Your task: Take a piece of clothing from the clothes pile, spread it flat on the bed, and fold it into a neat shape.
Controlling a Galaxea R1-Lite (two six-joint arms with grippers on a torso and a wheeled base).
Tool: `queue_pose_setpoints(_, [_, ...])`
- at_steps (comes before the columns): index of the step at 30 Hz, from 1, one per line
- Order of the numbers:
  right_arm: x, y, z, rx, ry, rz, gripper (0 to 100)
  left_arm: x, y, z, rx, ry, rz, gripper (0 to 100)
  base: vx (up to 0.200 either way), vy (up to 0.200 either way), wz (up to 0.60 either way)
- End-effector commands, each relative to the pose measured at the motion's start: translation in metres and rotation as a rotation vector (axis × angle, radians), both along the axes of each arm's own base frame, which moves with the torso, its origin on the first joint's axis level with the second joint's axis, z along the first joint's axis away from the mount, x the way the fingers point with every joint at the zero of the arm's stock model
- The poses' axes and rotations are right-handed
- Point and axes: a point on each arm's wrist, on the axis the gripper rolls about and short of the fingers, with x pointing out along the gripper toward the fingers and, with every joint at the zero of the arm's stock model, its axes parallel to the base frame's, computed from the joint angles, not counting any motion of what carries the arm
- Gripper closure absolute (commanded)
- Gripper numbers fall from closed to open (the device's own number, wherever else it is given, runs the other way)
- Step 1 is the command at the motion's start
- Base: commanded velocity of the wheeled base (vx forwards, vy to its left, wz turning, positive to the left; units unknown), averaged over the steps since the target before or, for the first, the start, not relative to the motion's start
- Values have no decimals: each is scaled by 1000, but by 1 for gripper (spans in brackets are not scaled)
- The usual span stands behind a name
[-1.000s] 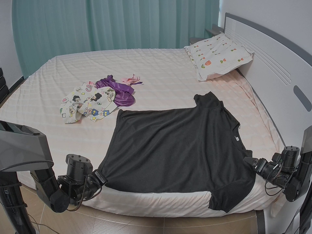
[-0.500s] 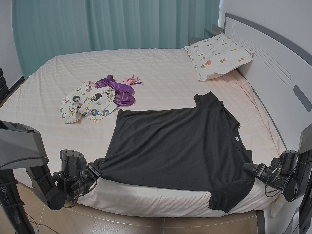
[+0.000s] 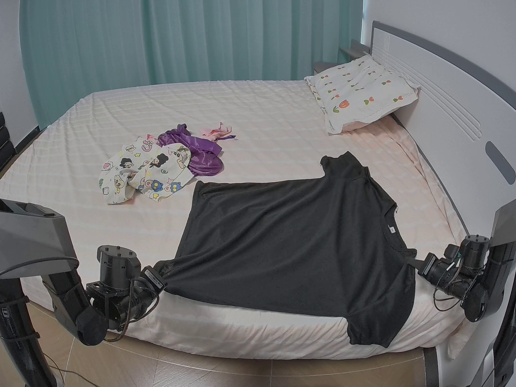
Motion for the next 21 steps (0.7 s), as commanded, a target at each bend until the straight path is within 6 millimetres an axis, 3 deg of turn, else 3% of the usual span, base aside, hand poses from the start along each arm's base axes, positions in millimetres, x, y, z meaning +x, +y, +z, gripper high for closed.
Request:
queue_pose_setpoints(1, [25, -1, 7, -3, -97, 19, 100, 1, 2, 0, -1, 0, 10, 100, 0, 0, 0])
queue_pose_setpoints(9, [61, -4, 16, 15, -140, 73, 100, 3, 8, -1, -2, 2, 31, 100, 0, 0, 0])
queue_pose_setpoints(16, [82, -6, 11, 19, -134, 76, 100, 4, 9, -3, -1, 8, 32, 100, 0, 0, 0])
queue_pose_setpoints(17, [83, -6, 9, 20, -125, 75, 0, 4, 8, -4, -1, 11, 32, 100, 0, 0, 0])
queue_pose_setpoints(20, [82, -7, 4, 22, -105, 72, 0, 4, 8, -4, -1, 13, 32, 100, 0, 0, 0])
queue_pose_setpoints(21, [77, -7, -7, 27, -63, 65, 0, 4, 8, -6, 0, 19, 31, 100, 0, 0, 0])
